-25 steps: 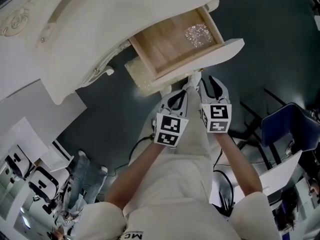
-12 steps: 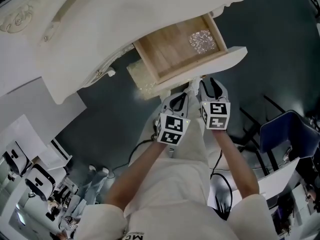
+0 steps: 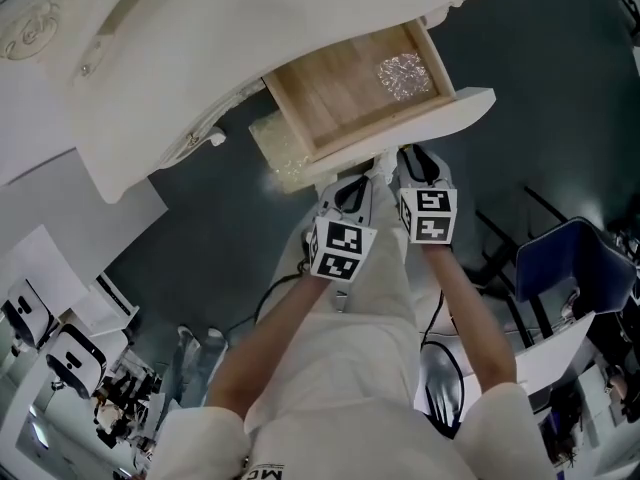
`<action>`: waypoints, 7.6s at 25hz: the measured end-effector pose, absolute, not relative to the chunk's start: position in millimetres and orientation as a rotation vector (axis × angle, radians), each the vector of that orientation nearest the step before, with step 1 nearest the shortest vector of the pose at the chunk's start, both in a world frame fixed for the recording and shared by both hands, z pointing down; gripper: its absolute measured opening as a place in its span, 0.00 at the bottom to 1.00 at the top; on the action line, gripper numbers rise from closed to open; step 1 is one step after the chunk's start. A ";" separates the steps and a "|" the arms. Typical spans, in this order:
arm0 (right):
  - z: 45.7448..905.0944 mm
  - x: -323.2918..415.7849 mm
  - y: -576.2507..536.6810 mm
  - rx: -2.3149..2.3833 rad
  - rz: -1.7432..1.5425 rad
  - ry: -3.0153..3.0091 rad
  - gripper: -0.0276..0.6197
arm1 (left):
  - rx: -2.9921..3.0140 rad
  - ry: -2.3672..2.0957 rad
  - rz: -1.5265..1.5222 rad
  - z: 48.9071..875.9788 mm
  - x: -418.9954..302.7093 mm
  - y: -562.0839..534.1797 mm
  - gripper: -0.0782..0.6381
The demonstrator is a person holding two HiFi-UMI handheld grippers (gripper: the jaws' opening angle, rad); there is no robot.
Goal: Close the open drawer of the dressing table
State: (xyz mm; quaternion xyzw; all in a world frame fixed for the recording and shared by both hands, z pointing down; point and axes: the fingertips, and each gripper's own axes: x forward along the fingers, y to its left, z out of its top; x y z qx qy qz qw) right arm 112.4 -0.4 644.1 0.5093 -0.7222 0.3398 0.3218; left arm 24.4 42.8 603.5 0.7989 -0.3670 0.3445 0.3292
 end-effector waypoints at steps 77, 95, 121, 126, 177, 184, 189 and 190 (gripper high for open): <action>640.8 81.6 -67.6 1.184 0.764 -1.962 0.16 | 1.996 -1.169 0.815 589.5 -5.2 -9.8 0.12; 637.1 66.8 -114.2 1.168 0.734 -1.998 0.13 | 1.971 -1.219 0.797 588.0 -2.6 -38.7 0.12; 645.2 43.0 -168.6 1.176 0.683 -2.002 0.05 | 1.939 -1.250 0.790 599.9 -23.7 -77.2 0.12; 640.2 36.6 -176.4 1.173 0.678 -2.022 0.05 | 1.943 -1.262 0.789 599.7 -28.6 -84.2 0.12; 559.9 42.9 -162.2 1.289 0.644 -2.106 0.05 | 2.050 -1.268 0.763 548.0 -24.9 -69.0 0.12; 522.8 28.5 -140.3 1.315 0.618 -2.144 0.05 | 2.075 -1.263 0.718 525.3 -43.6 -58.3 0.12; 491.4 25.9 -116.9 1.343 0.647 -2.161 0.05 | 2.105 -1.261 0.692 499.4 -49.8 -48.7 0.12; 484.4 26.2 -112.4 1.351 0.648 -2.166 0.05 | 2.108 -1.260 0.685 494.4 -50.0 -47.0 0.12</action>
